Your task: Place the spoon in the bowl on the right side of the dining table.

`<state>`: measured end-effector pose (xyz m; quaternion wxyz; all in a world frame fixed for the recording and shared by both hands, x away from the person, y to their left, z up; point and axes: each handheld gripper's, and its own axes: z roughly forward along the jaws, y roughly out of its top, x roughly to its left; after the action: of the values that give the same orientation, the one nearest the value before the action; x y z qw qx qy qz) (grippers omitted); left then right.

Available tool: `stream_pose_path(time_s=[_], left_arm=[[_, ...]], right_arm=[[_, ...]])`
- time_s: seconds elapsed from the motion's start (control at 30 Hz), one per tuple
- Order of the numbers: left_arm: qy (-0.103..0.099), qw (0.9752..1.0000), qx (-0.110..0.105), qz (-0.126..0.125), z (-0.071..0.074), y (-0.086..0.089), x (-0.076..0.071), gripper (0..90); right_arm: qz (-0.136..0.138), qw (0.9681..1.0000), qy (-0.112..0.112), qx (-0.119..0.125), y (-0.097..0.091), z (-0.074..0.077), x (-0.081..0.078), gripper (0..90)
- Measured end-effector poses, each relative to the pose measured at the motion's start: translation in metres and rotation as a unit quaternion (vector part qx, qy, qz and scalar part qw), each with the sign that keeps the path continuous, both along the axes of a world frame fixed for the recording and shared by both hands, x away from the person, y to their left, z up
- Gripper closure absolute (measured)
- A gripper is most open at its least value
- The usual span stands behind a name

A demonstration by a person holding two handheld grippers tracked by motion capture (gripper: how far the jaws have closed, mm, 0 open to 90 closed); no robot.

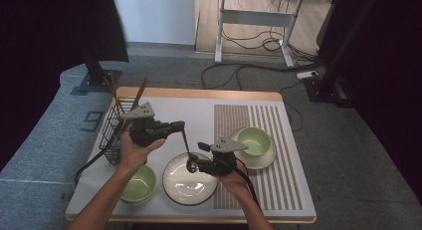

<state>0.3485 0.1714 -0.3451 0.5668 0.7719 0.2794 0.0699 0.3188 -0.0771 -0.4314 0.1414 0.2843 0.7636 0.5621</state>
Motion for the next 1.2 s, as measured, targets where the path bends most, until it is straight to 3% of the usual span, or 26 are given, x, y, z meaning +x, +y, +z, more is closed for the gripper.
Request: stream_pose_path(time_s=[0.53,1.2], left_arm=[[-0.001,0.9999,0.008,-0.014,-0.003,-0.013,-0.004,90.0],[-0.001,0.9996,0.018,-0.021,-0.008,-0.016,-0.004,90.0]], right_arm=[[0.014,0.9999,-0.005,-0.009,0.002,-0.001,0.000,59.3],[0.023,0.9995,-0.008,-0.018,0.001,-0.004,-0.001,84.1]])
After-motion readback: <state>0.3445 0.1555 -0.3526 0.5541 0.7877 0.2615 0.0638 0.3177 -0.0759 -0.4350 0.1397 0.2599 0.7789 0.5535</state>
